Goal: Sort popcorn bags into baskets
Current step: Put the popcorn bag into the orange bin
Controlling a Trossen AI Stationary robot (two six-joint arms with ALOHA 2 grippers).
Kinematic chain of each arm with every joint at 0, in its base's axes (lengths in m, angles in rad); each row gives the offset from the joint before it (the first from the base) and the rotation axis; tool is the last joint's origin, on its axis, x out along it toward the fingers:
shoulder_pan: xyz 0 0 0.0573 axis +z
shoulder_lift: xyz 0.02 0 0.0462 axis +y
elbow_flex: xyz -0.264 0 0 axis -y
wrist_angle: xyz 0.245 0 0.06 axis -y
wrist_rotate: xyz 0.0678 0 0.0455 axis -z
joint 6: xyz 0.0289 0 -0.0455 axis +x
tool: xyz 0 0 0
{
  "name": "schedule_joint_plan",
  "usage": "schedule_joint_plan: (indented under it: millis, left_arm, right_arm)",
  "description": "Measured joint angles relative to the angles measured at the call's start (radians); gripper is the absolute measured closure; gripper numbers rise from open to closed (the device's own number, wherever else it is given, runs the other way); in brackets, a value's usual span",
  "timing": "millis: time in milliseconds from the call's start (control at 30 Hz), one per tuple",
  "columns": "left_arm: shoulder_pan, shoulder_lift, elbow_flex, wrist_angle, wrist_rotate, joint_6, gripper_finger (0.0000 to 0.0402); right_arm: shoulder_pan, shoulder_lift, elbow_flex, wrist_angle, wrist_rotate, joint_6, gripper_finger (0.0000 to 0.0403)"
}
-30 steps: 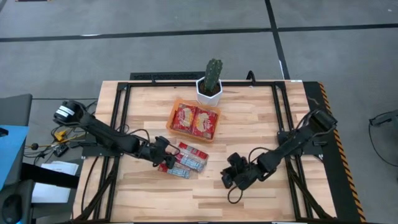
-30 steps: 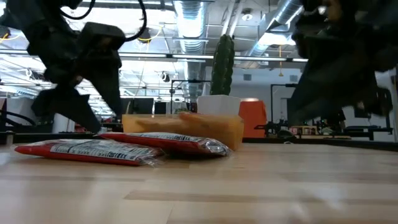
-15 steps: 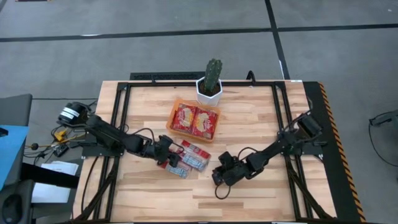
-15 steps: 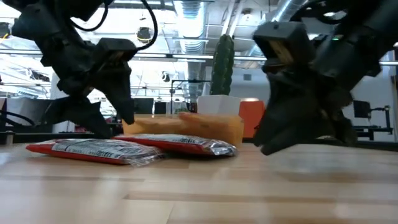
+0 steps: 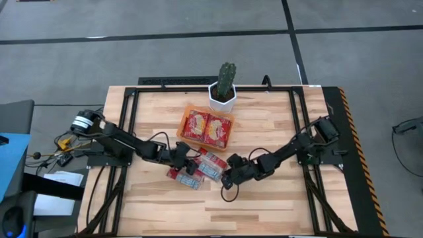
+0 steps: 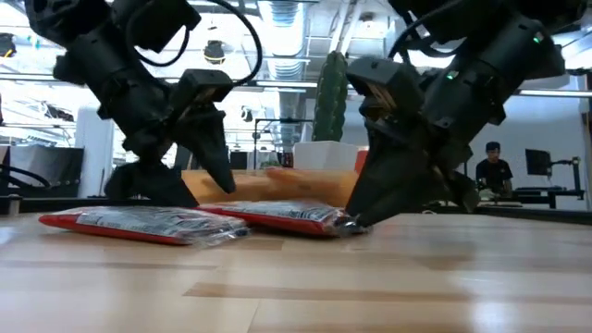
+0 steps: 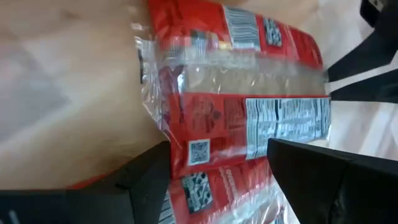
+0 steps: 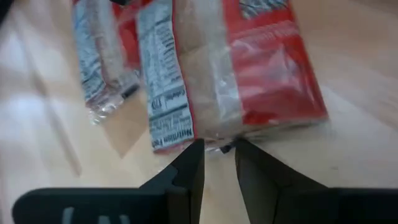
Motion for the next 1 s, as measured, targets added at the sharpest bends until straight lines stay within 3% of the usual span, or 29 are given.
schedule_joint_plan:
  millis: [200, 333, 733, 1000]
  left_arm:
    - [0.001, 0.116, -0.001, 0.206, 0.041, -0.03, 0.0175]
    - [0.001, 0.134, 0.001, 0.231, 0.045, -0.055, 0.0211]
    - [-0.001, 0.134, 0.001, 0.298, 0.055, -0.106, 0.0386]
    - [-0.007, 0.134, 0.002, 0.397, 0.087, -0.137, 0.0395]
  right_arm:
    - [-0.021, 0.0, -0.001, 0.015, -0.054, -0.031, 0.0287]
    - [-0.021, 0.0, 0.0, 0.029, -0.056, -0.044, 0.0287]
    - [-0.017, -0.009, -0.001, 0.028, -0.067, -0.047, 0.0287]
    - [0.012, -0.157, 0.001, -0.03, -0.069, -0.098, 0.0287]
